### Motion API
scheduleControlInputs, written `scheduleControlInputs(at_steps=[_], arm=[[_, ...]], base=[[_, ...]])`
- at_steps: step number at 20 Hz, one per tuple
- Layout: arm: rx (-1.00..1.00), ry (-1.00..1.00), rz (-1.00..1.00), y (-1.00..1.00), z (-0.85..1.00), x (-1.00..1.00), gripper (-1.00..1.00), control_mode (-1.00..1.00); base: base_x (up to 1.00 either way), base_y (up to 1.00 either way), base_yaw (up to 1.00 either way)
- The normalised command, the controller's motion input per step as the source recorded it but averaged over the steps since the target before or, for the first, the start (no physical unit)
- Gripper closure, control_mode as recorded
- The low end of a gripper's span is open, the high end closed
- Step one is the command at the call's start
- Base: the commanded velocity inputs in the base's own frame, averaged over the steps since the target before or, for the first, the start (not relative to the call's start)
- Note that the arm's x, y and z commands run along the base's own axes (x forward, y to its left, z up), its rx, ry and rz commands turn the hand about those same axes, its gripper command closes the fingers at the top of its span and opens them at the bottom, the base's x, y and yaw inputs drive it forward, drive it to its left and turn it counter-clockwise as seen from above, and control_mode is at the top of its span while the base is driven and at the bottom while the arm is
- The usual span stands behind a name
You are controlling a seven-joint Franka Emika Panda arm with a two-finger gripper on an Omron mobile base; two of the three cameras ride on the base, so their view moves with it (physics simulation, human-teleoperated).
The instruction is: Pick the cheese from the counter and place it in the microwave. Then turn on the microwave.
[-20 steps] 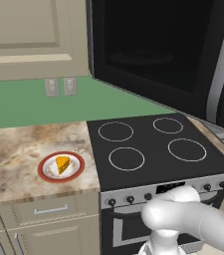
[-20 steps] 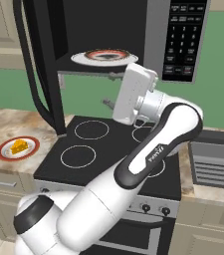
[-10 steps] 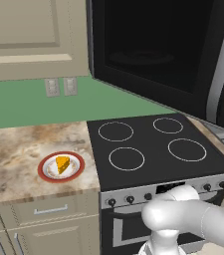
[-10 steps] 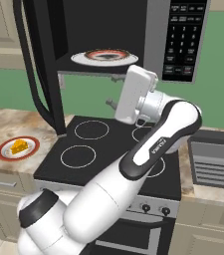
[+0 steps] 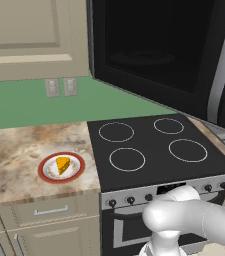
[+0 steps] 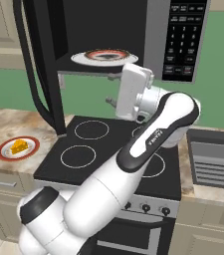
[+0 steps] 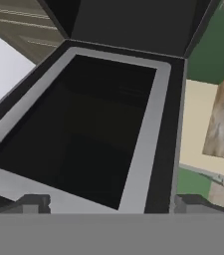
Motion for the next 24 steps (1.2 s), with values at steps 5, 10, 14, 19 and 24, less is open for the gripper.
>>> scheduleControlInputs(at_steps=[5,10,14,19,24], arm=[[-0.16,-0.03,-0.14,0.15,0.00,0.00,-1.00,-1.00],[-0.08,0.00,-0.16,0.17,0.00,0.00,-1.00,-1.00],[0.00,0.02,-0.12,0.13,0.00,0.00,-1.00,-1.00],[0.01,0.04,-0.07,0.18,0.00,0.00,-1.00,-1.00],[0.05,0.08,-0.01,0.16,0.00,0.00,-1.00,-1.00]], base=[[0.00,0.00,0.00],[0.00,0.00,0.00],[0.00,0.00,0.00],[0.00,0.00,0.00],[0.00,0.00,0.00]])
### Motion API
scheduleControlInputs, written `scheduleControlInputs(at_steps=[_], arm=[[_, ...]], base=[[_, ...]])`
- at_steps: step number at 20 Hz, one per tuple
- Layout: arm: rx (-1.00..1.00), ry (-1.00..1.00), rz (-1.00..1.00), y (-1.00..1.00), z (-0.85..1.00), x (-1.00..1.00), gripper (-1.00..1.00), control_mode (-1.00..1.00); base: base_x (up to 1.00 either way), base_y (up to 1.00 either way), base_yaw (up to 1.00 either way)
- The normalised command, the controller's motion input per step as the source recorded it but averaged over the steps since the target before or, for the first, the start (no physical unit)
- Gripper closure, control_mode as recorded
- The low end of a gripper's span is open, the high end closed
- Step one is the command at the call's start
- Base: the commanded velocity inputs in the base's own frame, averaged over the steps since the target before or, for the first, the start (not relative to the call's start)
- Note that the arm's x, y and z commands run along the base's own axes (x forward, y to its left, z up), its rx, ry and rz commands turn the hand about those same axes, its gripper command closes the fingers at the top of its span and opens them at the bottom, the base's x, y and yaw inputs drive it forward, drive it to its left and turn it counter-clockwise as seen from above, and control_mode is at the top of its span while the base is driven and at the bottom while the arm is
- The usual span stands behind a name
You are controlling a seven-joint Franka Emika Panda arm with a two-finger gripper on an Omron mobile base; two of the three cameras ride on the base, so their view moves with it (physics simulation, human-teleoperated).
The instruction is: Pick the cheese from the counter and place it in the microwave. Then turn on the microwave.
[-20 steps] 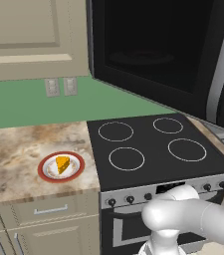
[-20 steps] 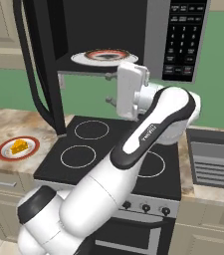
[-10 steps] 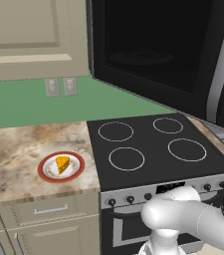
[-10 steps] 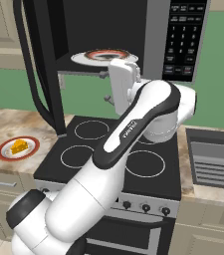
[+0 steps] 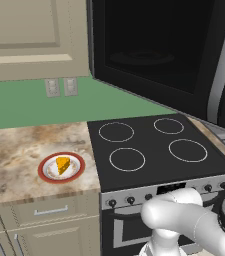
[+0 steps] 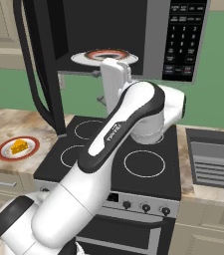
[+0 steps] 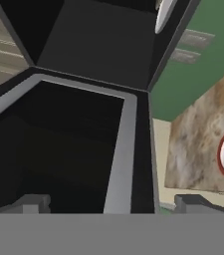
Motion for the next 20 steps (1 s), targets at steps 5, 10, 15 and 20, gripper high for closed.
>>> scheduleControlInputs(at_steps=[5,10,15,20], arm=[[0.08,0.12,0.00,0.02,0.02,0.04,-1.00,-1.00],[0.12,0.17,0.00,0.00,0.08,0.02,-1.00,-1.00],[0.08,0.13,0.01,0.02,0.05,-0.04,-1.00,-1.00],[0.01,0.07,0.02,0.11,0.01,-0.15,-1.00,-1.00]], base=[[0.00,0.00,0.00],[0.00,0.00,0.00],[0.00,0.00,0.00],[0.00,0.00,0.00]])
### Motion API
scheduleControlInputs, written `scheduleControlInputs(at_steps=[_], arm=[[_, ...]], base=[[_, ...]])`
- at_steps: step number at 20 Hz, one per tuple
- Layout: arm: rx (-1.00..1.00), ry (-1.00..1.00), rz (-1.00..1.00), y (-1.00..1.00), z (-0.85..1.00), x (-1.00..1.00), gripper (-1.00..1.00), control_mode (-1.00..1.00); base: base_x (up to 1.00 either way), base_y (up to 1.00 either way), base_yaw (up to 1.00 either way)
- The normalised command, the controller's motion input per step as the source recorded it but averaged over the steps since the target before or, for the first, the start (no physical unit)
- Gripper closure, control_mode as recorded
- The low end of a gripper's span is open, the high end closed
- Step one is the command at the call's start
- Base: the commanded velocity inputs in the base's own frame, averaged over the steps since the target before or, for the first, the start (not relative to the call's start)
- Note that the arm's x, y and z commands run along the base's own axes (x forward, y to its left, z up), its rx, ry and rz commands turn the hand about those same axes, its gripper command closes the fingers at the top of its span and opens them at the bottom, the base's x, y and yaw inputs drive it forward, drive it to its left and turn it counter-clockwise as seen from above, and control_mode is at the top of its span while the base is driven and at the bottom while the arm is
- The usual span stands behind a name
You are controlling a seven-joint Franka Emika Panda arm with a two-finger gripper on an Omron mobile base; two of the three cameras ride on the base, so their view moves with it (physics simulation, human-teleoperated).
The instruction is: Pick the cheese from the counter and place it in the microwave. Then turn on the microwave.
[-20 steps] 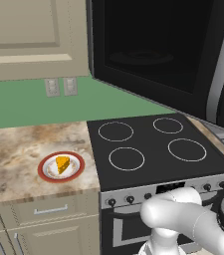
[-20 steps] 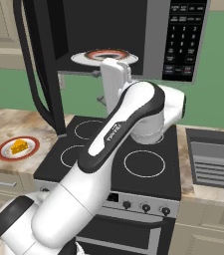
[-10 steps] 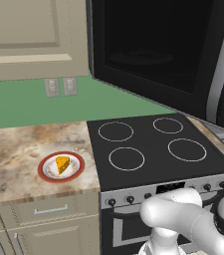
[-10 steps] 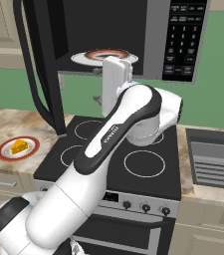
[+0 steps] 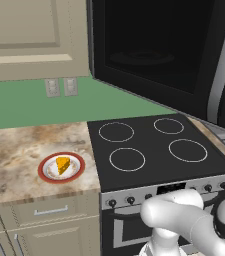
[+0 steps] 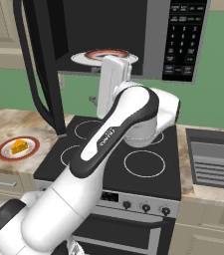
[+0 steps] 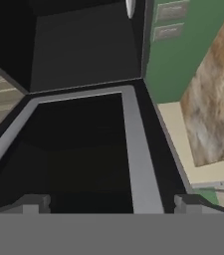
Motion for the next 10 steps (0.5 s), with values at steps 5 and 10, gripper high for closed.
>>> scheduleControlInputs(at_steps=[5,10], arm=[[0.00,0.02,0.03,0.10,0.03,-0.06,-1.00,-1.00],[0.00,0.00,0.02,0.11,0.06,-0.10,-1.00,-1.00]], base=[[0.00,0.00,0.00],[0.00,0.00,0.00]])
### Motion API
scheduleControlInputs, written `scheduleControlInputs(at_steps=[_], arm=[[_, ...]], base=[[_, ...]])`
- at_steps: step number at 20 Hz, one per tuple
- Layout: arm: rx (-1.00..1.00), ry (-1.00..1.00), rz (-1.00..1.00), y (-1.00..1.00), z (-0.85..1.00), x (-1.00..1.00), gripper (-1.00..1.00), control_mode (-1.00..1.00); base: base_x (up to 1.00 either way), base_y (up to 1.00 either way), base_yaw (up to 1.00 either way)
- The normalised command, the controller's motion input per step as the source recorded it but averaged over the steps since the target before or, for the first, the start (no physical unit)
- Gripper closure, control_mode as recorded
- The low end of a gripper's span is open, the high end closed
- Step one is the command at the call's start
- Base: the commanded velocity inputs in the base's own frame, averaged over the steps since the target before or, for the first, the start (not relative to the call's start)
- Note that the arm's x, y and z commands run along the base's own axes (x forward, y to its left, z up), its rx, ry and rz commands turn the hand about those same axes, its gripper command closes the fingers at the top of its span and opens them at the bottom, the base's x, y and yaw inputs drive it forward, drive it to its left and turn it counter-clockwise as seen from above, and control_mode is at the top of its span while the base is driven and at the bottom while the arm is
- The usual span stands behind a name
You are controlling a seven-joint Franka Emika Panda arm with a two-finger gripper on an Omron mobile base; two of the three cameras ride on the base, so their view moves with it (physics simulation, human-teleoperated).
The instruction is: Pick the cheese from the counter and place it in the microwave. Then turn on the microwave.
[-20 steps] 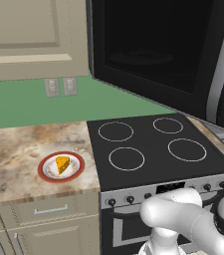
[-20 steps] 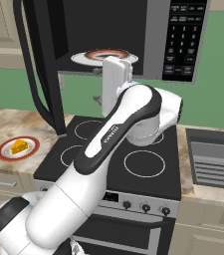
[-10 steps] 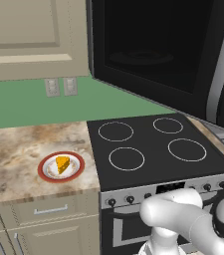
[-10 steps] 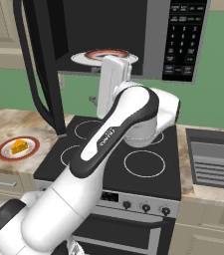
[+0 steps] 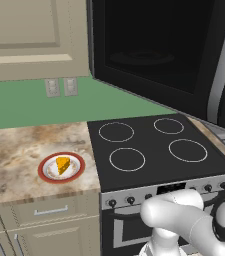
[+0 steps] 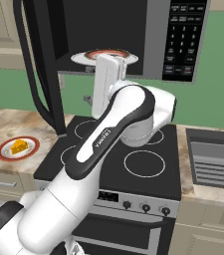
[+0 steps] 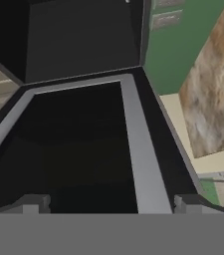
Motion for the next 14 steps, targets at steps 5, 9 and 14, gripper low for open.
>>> scheduleControlInputs(at_steps=[5,9,14], arm=[[0.00,0.01,0.02,0.10,0.04,-0.18,-1.00,-1.00],[0.01,0.05,0.00,0.19,0.00,-0.30,-1.00,-1.00],[0.00,0.04,0.00,0.24,0.00,-0.28,-1.00,-1.00]], base=[[0.00,0.00,0.00],[0.00,0.00,0.00],[0.00,0.00,0.00]])
